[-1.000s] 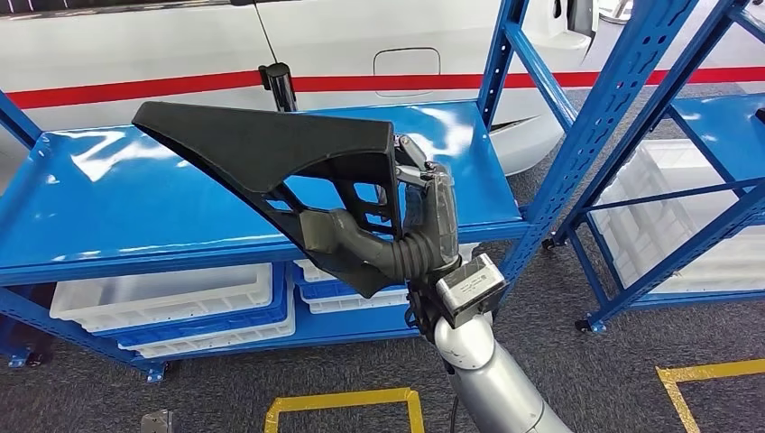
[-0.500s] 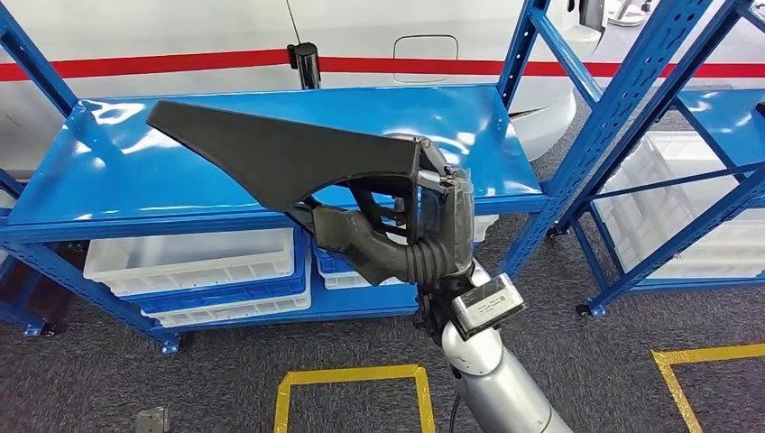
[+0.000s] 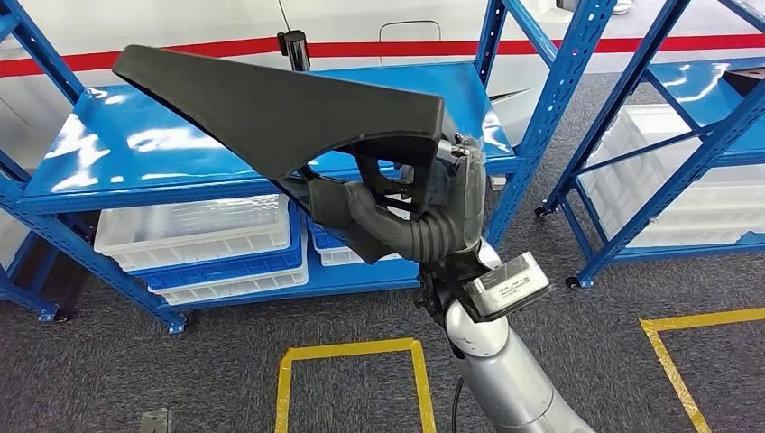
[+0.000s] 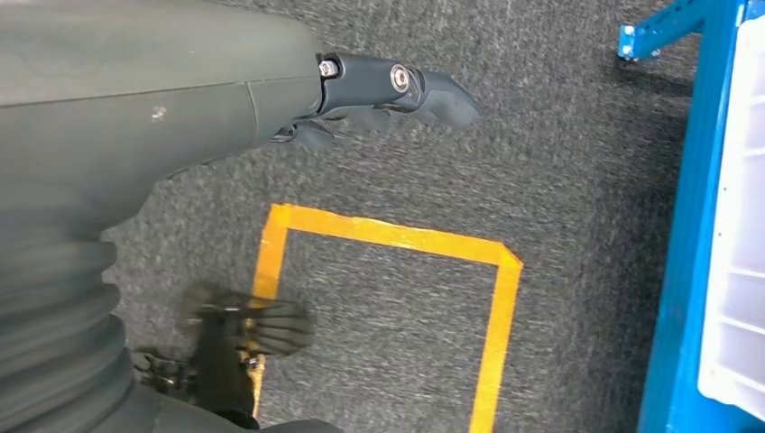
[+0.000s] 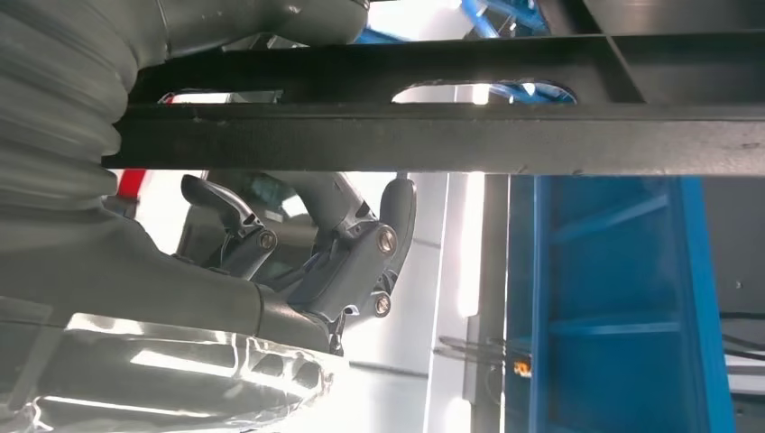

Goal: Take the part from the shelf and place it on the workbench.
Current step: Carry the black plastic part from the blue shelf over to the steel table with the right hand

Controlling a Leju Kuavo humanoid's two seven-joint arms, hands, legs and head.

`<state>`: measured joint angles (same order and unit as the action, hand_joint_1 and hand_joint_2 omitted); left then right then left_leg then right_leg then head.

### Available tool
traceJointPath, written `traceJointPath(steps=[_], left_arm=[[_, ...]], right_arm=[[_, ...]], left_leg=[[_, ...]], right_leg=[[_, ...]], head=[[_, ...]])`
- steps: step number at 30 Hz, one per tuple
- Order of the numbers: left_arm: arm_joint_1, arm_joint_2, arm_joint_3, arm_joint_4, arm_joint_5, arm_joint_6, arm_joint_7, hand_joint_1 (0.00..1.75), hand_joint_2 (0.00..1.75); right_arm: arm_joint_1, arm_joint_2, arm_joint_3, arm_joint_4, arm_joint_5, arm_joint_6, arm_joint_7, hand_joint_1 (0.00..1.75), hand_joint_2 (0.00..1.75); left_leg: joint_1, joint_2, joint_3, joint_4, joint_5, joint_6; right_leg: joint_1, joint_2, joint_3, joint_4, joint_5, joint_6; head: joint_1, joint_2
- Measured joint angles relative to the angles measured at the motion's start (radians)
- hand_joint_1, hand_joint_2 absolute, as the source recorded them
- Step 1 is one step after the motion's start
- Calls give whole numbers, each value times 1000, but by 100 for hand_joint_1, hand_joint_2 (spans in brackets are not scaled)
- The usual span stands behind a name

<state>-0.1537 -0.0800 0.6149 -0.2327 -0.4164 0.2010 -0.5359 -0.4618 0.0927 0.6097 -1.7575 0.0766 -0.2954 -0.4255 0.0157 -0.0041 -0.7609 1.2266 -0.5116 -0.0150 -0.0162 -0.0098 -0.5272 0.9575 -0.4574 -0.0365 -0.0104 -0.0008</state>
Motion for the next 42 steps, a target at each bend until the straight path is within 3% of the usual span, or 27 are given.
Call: traceJointPath(steps=[1, 3, 4, 6, 8, 10, 11, 13, 15, 16, 18, 20, 21, 23, 24, 25, 26, 28, 30, 31, 32, 33, 35, 37, 38, 40, 42], left_arm=[[0, 1, 0, 0, 0, 0, 0, 0, 175], [-1, 2, 0, 0, -1, -1, 0, 0, 175], [-2, 2, 0, 0, -1, -1, 1, 0, 175], [-7, 3, 0, 0, -1, -1, 1, 0, 175], [-11, 4, 0, 0, -2, -2, 2, 0, 175], [-12, 5, 0, 0, -2, -2, 2, 0, 175], [-13, 4, 0, 0, -1, -2, 2, 0, 175], [-16, 3, 0, 0, -1, -2, 2, 0, 175], [-18, 4, 0, 0, -1, -2, 2, 0, 175], [-18, 4, 0, 0, -1, -2, 2, 0, 175], [-18, 4, 0, 0, -1, -3, 2, 0, 175], [-18, 4, 0, 0, -1, -3, 2, 0, 175], [-18, 3, 0, 0, 0, -3, 2, 0, 175], [-17, 4, 0, 0, 0, -3, 1, 0, 175], [-17, 4, 0, 0, 0, -3, 1, 0, 175], [-15, 4, 0, 0, 0, -3, 1, 0, 175], [-13, 5, 0, 0, 1, -3, 1, 0, 175], [-8, 5, 0, 0, 1, -3, 1, 0, 175], [-7, 6, 0, 0, 0, -3, 1, 0, 175], [-7, 6, 0, 0, 0, -3, 1, 0, 175], [-8, 7, 0, 0, 0, -3, 1, 0, 175], [-8, 7, 0, 0, -1, -2, 1, 0, 175], [-10, 8, 0, 0, -2, -1, 1, 0, 175], [-13, 10, 0, 0, -2, -1, 1, 0, 175], [-15, 11, 0, 0, -2, -1, 1, 0, 175], [-16, 13, 0, -1, -2, 0, 1, 0, 175], [-18, 13, 0, -1, -2, 2, -1, 0, 175]], right_arm=[[-2, 0, -2, 0, -5, 3, 0, 175, 175], [-6, 0, -5, 0, -11, 7, 1, 175, 175], [-9, 0, -6, 0, -13, 8, 1, 175, 175], [-18, 1, -9, 0, -14, 11, 1, 175, 175], [-25, 2, -11, 0, -15, 12, 1, 175, 175], [-30, 2, -13, 0, -17, 13, 0, 175, 175], [-31, 2, -15, 0, -18, 13, 0, 175, 175], [-33, 0, -19, 0, -22, 14, -1, 175, 175], [-34, -3, -21, 0, -28, 17, -4, 175, 175], [-33, -4, -22, 0, -34, 21, -4, 175, 175], [-32, -6, -23, 0, -50, 34, -4, 175, 175], [-32, -7, -22, -1, -62, 46, -4, 175, 175], [-32, -6, -22, -2, -65, 50, -4, 175, 175], [-33, -5, -22, -4, -68, 54, -5, 175, 175], [-32, -5, -21, -5, -68, 55, -6, 175, 175], [-32, -5, -21, -5, -69, 56, -6, 175, 175], [-31, -6, -21, -4, -69, 56, -6, 175, 175], [-31, -6, -21, -3, -69, 58, -7, 175, 175], [-30, -6, -21, -3, -68, 62, -10, 175, 175], [-30, -7, -21, -3, -68, 64, -12, 175, 175], [-29, -8, -21, -3, -69, 66, -15, 175, 175], [-27, -10, -21, -3, -69, 67, -18, 175, 175], [-24, -11, -21, -3, -70, 70, -22, 175, 175], [-23, -12, -21, -3, -71, 74, -24, 175, 175], [-23, -12, -21, -3, -72, 76, -24, 175, 175], [-23, -12, -21, -3, -73, 79, -24, 175, 175], [-24, -14, -21, -3, -74, 80, -24, 175, 175]], left_leg=[[5, 0, -1, 47, -8, -7], [17, 1, 42, 51, 29, -19], [22, 1, 90, 2, 50, -23], [24, -1, 194, -131, 43, -23], [17, -4, 234, -202, 18, -9], [12, -2, 224, -213, 33, 14], [11, 1, 216, -217, 46, 27], [11, 5, 192, -225, 76, 48], [8, 6, 157, -225, 103, 55], [6, 6, 138, -225, 118, 55], [5, 7, 101, -224, 146, 51], [3, 6, 69, -222, 173, 43], [1, 6, 57, -221, 186, 37], [-1, 5, 46, -229, 214, 25], [-1, 5, 44, -236, 228, 19], [3, 5, 42, -244, 238, 13], [6, 5, 36, -242, 230, 8], [12, 4, 15, -185, 150, 0], [14, 4, -14, -49, 42, -9], [14, 4, -22, 15, 18, -13], [14, 4, -18, 56, 13, -15], [14, 4, 3, 58, 27, -15], [14, 3, 94, -41, 58, -8], [9, 0, 180, -162, 52, 4], [5, -1, 198, -194, 43, 10], [-1, 0, 203, -214, 49, 25], [0, 5, 203, -235, 68, 45]], right_leg=[[-1, 0, -15, 1, 11, 3], [-4, 0, -46, 8, 32, 13], [-6, 0, -62, 14, 40, 19], [-6, 0, -87, 30, 52, 32], [-4, -1, -98, 35, 65, 50], [-3, -2, -105, 33, 78, 67], [-3, -1, -114, 43, 67, 68], [-3, 2, -150, 118, -5, 56], [-4, 5, -190, 252, -90, 45], [-4, 5, -197, 310, -108, 49], [-4, 5, -168, 335, -86, 69], [-3, 5, -69, 229, -56, 77], [0, 6, -8, 144, -64, 73], [7, 8, 58, 31, -86, 61], [11, 10, 61, 9, -88, 56], [5, 10, 50, 11, -78, 49], [1, 9, 44, 10, -67, 40], [-8, 5, 31, 9, -41, 18], [-2, 3, 10, 11, -17, 7], [0, 3, -4, 13, -8, 8], [2, 3, -18, 16, 1, 9], [3, 3, -32, 20, 9, 12], [4, 5, -55, 29, 21, 18], [7, 5, -70, 34, 31, 29], [7, 4, -74, 34, 36, 37], [7, 4, -79, 29, 46, 52], [8, 5, -94, 47, 32, 56]], head=[[0, 0], [0, 0], [0, 0], [-1, 0], [1, 0], [3, 0], [4, 0], [6, 0], [9, 0], [9, 0], [10, 0], [11, 0], [12, 0], [10, 0], [8, 0], [6, 0], [6, 0], [3, 0], [2, 0], [2, 0], [2, 0], [2, 0], [1, 0], [3, 0], [4, 0], [5, 0], [6, 0]])
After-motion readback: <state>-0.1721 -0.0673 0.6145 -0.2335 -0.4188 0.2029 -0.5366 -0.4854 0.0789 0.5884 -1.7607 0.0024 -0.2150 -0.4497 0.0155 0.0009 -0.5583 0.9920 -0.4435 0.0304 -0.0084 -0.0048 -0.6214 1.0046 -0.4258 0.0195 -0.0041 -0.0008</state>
